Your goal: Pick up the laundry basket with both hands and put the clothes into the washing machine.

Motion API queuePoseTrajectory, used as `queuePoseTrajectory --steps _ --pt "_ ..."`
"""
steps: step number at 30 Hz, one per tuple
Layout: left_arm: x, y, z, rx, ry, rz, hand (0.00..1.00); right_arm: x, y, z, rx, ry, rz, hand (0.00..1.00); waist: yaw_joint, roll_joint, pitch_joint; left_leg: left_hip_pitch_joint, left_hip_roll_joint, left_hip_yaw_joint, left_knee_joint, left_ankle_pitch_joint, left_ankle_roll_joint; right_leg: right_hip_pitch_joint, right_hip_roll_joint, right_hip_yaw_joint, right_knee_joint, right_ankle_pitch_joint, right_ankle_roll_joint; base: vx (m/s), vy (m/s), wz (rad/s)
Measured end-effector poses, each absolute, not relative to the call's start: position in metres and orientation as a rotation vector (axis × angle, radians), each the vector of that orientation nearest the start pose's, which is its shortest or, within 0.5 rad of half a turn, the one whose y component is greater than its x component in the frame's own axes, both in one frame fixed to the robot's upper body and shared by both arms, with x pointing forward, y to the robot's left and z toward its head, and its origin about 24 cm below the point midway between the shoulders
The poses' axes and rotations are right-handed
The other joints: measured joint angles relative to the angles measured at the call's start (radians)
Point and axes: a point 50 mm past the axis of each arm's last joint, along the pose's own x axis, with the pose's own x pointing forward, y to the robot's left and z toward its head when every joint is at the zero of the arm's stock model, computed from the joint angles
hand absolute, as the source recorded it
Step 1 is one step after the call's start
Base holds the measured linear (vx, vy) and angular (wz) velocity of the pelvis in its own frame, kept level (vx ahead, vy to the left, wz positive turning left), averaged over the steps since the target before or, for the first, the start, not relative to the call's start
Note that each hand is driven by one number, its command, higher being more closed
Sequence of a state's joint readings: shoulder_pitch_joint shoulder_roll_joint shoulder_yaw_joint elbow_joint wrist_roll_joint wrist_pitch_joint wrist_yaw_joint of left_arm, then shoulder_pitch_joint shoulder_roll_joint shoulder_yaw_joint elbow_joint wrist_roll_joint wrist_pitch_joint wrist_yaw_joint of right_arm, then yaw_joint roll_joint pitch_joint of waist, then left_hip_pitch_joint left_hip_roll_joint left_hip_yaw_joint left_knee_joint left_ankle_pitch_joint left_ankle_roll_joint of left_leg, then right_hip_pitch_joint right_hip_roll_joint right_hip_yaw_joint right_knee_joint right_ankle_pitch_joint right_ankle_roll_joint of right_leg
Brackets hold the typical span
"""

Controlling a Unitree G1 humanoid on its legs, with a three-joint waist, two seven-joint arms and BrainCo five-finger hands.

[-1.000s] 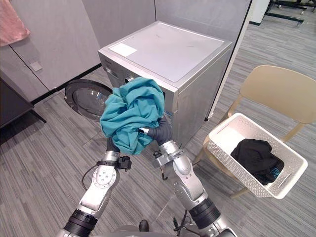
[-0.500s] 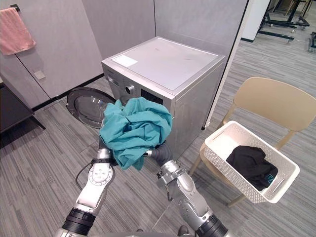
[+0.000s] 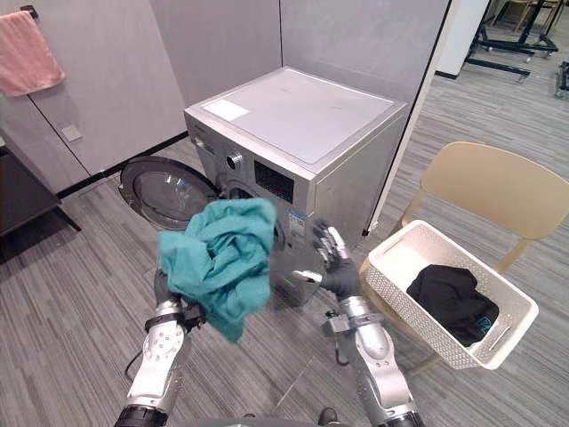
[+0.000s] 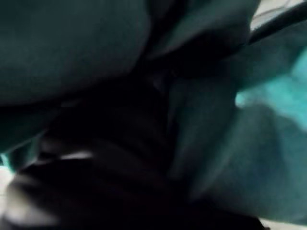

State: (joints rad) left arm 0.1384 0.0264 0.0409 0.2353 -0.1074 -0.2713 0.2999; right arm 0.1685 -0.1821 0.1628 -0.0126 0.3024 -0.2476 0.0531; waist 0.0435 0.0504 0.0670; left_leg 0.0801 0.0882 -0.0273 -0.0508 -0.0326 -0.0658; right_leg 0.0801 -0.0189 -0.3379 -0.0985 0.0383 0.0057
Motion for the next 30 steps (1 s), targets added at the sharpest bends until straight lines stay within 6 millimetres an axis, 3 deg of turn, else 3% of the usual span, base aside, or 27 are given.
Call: queuePoseTrajectory --steps 5,8,11,12,13,14,18,20,21,23,24,25,26,27,28,30 --pt "0.197 0.200 -0.043 -0.055 0.222 0.424 1.00 0.205 -0.168 -0.022 0.059 0.154 0.069 0.00 0.015 -0.018 0.012 -0.041 -0.001 -0.057 -0.003 0.011 -0.011 -0.010 0.005 -0.069 0.000 -0.012 -0.009 0.05 -0.015 0.41" --pt "0.195 0.200 -0.050 -0.052 0.257 0.409 1.00 0.192 -0.182 -0.057 -0.011 0.336 -0.003 0.00 0.026 -0.033 0.023 -0.089 -0.011 -0.129 -0.002 0.036 -0.017 -0.013 -0.011 -0.172 0.018 -0.044 -0.003 0.05 -0.037 1.04" --pt "0.192 0.200 -0.059 -0.062 0.301 0.409 1.00 0.187 -0.193 -0.080 -0.062 0.453 -0.079 0.00 0.026 -0.056 0.046 -0.148 -0.050 -0.019 0.004 0.113 0.016 -0.037 -0.079 -0.295 0.101 -0.104 0.010 0.02 0.030 1.18" --pt "0.189 0.200 -0.061 -0.063 0.311 0.412 1.00 0.189 -0.193 -0.083 -0.076 0.472 -0.089 0.00 0.028 -0.055 0.053 -0.162 -0.054 0.085 0.025 0.104 0.029 -0.048 -0.095 -0.317 0.131 -0.118 0.010 0.03 0.142 0.69" --pt "0.187 0.201 -0.065 -0.070 0.333 0.419 1.00 0.194 -0.194 -0.085 -0.102 0.488 -0.086 0.00 0.026 -0.040 0.073 -0.181 -0.044 0.243 0.062 0.074 0.068 -0.052 -0.107 -0.340 0.175 -0.142 0.024 0.03 0.161 0.62" --pt "0.185 0.203 -0.068 -0.063 0.349 0.420 1.00 0.197 -0.194 -0.085 -0.118 0.493 -0.084 0.00 0.026 -0.042 0.081 -0.181 -0.045 0.278 0.068 0.066 0.077 -0.052 -0.114 -0.345 0.194 -0.154 0.030 0.05 0.165 0.50" --pt "0.165 0.210 -0.087 -0.029 0.457 0.419 1.00 0.206 -0.173 -0.088 -0.151 0.504 -0.029 0.00 0.030 -0.064 0.106 -0.185 -0.070 0.249 0.095 0.022 0.070 -0.050 -0.150 -0.350 0.230 -0.180 0.065 0.07 0.080 0.16" --pt "0.153 0.208 -0.093 -0.033 0.497 0.413 1.00 0.202 -0.173 -0.096 -0.169 0.550 -0.023 0.00 0.032 -0.067 0.111 -0.191 -0.085 0.249 0.172 -0.055 0.077 -0.053 -0.203 -0.346 0.329 -0.236 0.091 0.09 0.093 0.06" --pt "0.145 0.210 -0.097 -0.028 0.520 0.414 1.00 0.196 -0.173 -0.101 -0.177 0.581 -0.023 0.00 0.031 -0.077 0.117 -0.194 -0.105 0.249 0.221 -0.109 0.089 -0.061 -0.263 -0.339 0.429 -0.291 0.105 0.09 0.108 0.08" --pt "0.138 0.211 -0.100 -0.021 0.549 0.418 1.00 0.189 -0.176 -0.107 -0.190 0.624 -0.030 0.00 0.029 -0.089 0.123 -0.193 -0.138 0.245 0.274 -0.165 0.111 -0.101 -0.340 -0.301 0.606 -0.338 0.081 0.15 0.110 0.16" --pt "0.137 0.211 -0.100 -0.016 0.556 0.414 1.00 0.185 -0.179 -0.108 -0.198 0.635 -0.042 0.00 0.022 -0.085 0.128 -0.192 -0.144 0.232 0.298 -0.189 0.127 -0.171 -0.376 -0.213 0.764 -0.312 0.000 0.17 0.078 0.26" --pt "0.137 0.211 -0.100 -0.006 0.555 0.408 1.00 0.183 -0.179 -0.109 -0.199 0.642 -0.047 0.00 0.018 -0.081 0.132 -0.178 -0.143 0.216 0.308 -0.200 0.136 -0.212 -0.378 -0.158 0.841 -0.282 -0.048 0.36 0.117 0.41" --pt "0.140 0.215 -0.098 0.025 0.545 0.396 1.00 0.178 -0.178 -0.112 -0.193 0.657 -0.048 0.00 0.008 -0.078 0.144 -0.152 -0.136 0.187 0.316 -0.214 0.147 -0.267 -0.350 -0.059 0.938 -0.281 -0.022 0.30 0.049 0.48" --pt "0.143 0.216 -0.097 0.034 0.538 0.389 1.00 0.175 -0.177 -0.114 -0.189 0.667 -0.049 0.00 -0.002 -0.072 0.153 -0.137 -0.127 0.161 0.314 -0.225 0.146 -0.286 -0.306 -0.025 0.944 -0.320 0.002 0.45 0.038 0.60" --pt "0.147 0.216 -0.095 0.037 0.526 0.386 1.00 0.174 -0.177 -0.114 -0.187 0.668 -0.051 0.00 -0.008 -0.072 0.161 -0.109 -0.115 0.136 0.301 -0.235 0.140 -0.323 -0.250 0.007 0.913 -0.352 0.008 0.37 -0.026 0.54" --pt "0.153 0.217 -0.092 0.041 0.511 0.382 1.00 0.176 -0.179 -0.113 -0.191 0.662 -0.055 0.00 -0.022 -0.071 0.166 -0.061 -0.096 0.116 0.274 -0.237 0.122 -0.393 -0.180 0.013 0.814 -0.356 0.018 0.44 -0.045 0.44"
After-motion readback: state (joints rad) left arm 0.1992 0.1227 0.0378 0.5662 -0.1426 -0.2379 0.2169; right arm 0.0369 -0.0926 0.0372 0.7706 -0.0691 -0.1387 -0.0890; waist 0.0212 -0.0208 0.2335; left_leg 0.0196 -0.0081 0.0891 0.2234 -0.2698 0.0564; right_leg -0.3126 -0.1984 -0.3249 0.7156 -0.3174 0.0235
